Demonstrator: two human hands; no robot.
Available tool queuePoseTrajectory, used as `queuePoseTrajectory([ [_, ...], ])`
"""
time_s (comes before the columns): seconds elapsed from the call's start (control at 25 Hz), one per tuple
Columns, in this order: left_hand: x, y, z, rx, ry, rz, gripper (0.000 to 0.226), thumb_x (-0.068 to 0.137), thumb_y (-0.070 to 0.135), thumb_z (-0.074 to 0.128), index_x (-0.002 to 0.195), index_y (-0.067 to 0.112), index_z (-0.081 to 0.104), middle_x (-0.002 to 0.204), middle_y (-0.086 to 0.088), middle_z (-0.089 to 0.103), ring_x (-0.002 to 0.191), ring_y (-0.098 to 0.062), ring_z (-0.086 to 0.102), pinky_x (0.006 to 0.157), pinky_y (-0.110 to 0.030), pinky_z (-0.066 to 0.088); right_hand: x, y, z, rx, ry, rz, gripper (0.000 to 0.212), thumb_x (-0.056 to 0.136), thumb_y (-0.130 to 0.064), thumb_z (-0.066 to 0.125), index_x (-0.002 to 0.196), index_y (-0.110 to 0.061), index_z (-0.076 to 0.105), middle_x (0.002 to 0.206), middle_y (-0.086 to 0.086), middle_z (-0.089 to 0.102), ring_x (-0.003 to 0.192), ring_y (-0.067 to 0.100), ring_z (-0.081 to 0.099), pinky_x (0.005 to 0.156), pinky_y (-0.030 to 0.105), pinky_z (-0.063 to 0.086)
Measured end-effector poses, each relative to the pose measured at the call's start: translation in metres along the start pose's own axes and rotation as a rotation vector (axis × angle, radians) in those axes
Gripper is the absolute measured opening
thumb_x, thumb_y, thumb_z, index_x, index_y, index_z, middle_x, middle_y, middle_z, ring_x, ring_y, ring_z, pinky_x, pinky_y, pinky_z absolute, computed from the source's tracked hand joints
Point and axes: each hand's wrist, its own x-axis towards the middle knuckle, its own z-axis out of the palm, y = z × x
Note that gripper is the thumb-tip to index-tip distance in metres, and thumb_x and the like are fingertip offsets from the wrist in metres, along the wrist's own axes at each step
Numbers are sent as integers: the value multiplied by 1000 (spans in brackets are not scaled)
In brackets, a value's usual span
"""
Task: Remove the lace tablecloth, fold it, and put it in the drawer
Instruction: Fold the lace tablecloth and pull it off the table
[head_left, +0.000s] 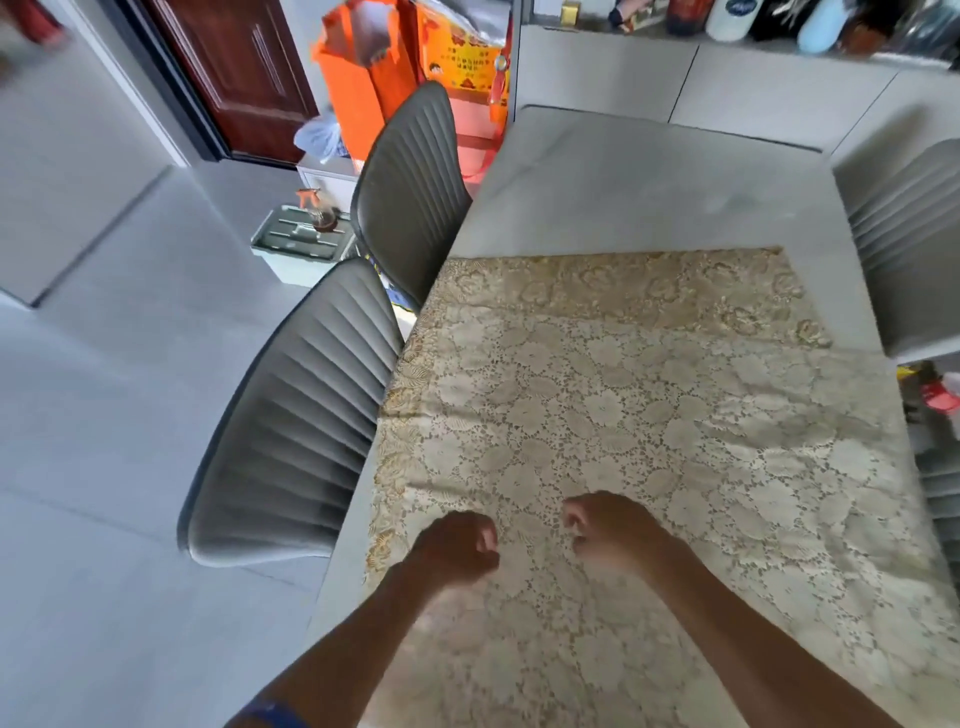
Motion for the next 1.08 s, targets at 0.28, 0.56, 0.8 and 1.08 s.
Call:
queuePoseTrajectory([
  [0.28,153,-81,-144,-227,446,-248,50,88,22,54,137,15,48,141,-12,48,129,-29,46,107,-41,41,173,-77,-94,94,328,-76,34,92,-20,57,126,-19,53,126,1,59,107,19,59,90,36,51],
  [0.56,218,-85,-146,-651,496,-442,49,89,24,47,138,21,43,132,-14,58,118,-37,54,92,-38,46,282,-98,-110,-113,348,-9,65,88,-35,64,144,-27,32,154,0,28,131,33,37,99,47,45],
  [0.8,204,-65,-135,-583,831,-305,47,88,7,54,134,17,51,128,-8,57,118,-30,52,102,-48,43,302,-95,-129,76,425,14,61,87,-31,65,139,-24,34,132,5,42,108,28,56,82,42,54],
  [1.08,201,-58,-147,-951,633,-207,11,82,38,63,83,27,63,70,9,66,59,-5,60,54,-31,53,325,-83,-135,286,420,-16,67,79,-24,73,137,-22,39,132,1,38,109,22,57,82,41,55],
])
